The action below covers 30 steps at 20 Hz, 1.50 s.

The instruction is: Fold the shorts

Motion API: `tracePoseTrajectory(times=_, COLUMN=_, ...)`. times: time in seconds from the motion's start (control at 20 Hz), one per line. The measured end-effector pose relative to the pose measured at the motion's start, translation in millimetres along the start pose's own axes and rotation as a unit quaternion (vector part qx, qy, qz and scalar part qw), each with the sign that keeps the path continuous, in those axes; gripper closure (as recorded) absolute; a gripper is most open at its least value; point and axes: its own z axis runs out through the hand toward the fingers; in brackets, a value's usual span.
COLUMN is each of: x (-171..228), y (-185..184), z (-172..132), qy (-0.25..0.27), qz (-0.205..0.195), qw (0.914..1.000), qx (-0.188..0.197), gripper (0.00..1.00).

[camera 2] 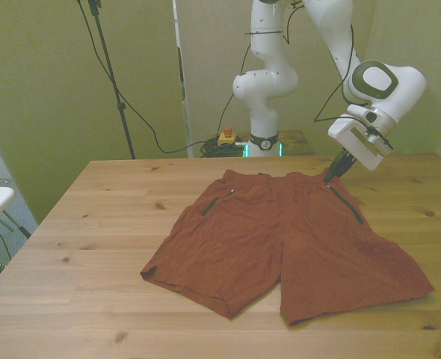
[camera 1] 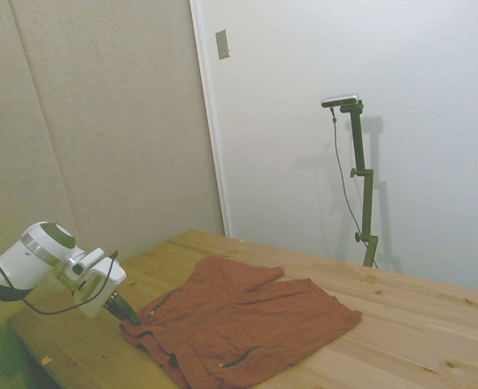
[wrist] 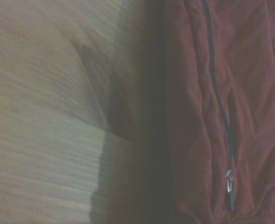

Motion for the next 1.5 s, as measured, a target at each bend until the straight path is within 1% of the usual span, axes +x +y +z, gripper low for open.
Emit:
tracePoseTrajectory(times=0.2, x=3.1, y=4.1, z=-1.3, qy=-0.001, qz=0.005, qw=1.0000, qx=0.002, gripper=1.00)
tracePoseTrajectory(times=0.35, x=15.6, y=6.0, z=-3.2, qy=-0.015, qz=0.024, qw=0.9996, qx=0.010, gripper=1.00)
tracePoseTrajectory(times=0.6, x=53.6, y=19.3, z=-13.7, qy=-0.048, qz=0.061, qw=0.9966, qx=0.028, gripper=1.00)
tracePoseTrajectory(times=0.8, x=92.6, y=48.8, z=-15.1, qy=-0.080, qz=0.096, qw=0.9914, qx=0.037, gripper=1.00)
tracePoseTrajectory(times=0.95, x=126.8, y=79.6, z=-7.6, qy=-0.114, qz=0.128, qw=0.9841, qx=0.045, gripper=1.00)
tracePoseTrajectory(times=1.15, x=162.5, y=120.7, z=14.2, qy=-0.177, qz=0.159, qw=0.9692, qx=0.065, gripper=1.00)
tracePoseTrajectory(times=1.35, x=187.1, y=159.7, z=26.9, qy=-0.197, qz=0.191, qw=0.9587, qx=0.073, gripper=1.00)
tracePoseTrajectory(times=1.5, x=207.6, y=192.6, z=34.2, qy=-0.213, qz=0.222, qw=0.9476, qx=0.086, gripper=1.00)
